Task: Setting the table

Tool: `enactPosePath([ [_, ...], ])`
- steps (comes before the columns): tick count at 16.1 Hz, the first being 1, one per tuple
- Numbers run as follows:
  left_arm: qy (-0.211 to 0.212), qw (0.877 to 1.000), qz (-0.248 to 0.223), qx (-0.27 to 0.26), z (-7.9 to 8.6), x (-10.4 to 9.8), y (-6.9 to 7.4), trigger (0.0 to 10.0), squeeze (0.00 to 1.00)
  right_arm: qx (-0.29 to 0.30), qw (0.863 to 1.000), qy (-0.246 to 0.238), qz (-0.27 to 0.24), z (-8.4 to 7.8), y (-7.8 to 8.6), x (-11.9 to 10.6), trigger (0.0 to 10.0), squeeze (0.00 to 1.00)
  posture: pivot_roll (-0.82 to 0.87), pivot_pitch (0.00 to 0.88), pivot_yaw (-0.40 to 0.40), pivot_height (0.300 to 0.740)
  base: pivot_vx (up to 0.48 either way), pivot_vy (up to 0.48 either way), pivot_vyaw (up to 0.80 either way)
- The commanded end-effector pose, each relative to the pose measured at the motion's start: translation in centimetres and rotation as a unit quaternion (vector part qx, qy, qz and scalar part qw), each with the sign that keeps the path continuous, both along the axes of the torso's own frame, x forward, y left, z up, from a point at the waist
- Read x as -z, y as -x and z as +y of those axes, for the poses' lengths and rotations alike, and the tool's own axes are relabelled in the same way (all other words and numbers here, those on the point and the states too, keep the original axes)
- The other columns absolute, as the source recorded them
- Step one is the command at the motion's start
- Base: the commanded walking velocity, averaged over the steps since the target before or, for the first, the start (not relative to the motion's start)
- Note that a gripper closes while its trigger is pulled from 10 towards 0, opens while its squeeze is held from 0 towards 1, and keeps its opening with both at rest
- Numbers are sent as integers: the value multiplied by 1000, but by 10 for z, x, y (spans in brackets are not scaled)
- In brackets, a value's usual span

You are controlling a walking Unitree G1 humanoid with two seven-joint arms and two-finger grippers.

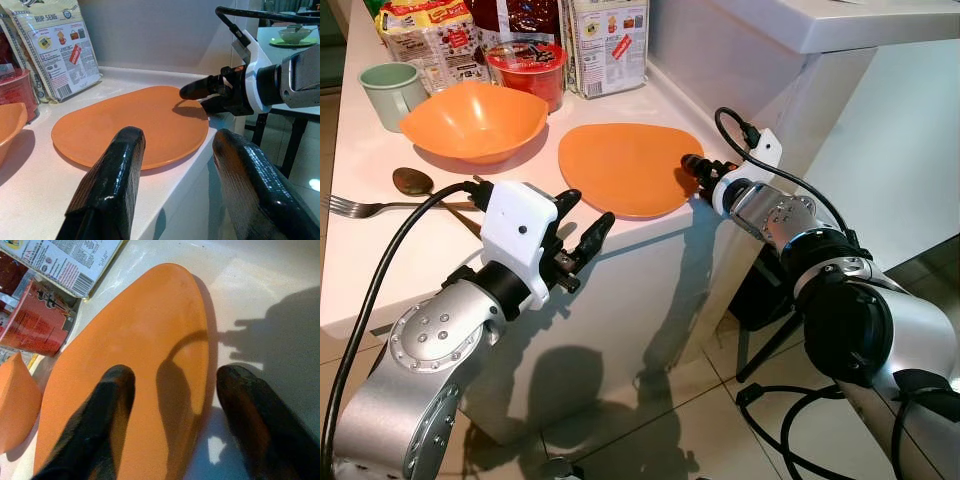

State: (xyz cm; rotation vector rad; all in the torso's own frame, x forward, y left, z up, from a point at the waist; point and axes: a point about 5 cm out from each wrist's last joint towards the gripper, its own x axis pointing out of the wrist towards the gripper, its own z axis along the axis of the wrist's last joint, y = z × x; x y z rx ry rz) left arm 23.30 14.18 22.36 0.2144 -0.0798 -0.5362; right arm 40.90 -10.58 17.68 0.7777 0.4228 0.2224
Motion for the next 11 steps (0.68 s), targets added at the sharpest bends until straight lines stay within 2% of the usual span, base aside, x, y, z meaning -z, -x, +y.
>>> enactPosePath([
  [1,2,1000,-6,10,-3,-4,1,10000,0,-21,999,-1,44,7,7,15,0,0,149,86,-84,740,0,0,0],
  [6,4,1000,-7,10,-4,-3,1,10000,0,-39,998,19,42,9,7,13,0,0,146,73,-91,740,0,0,0],
  [11,5,1000,-8,12,-5,-3,1,10000,0,-28,999,2,44,9,5,9,0,0,148,58,-94,740,0,0,0],
])
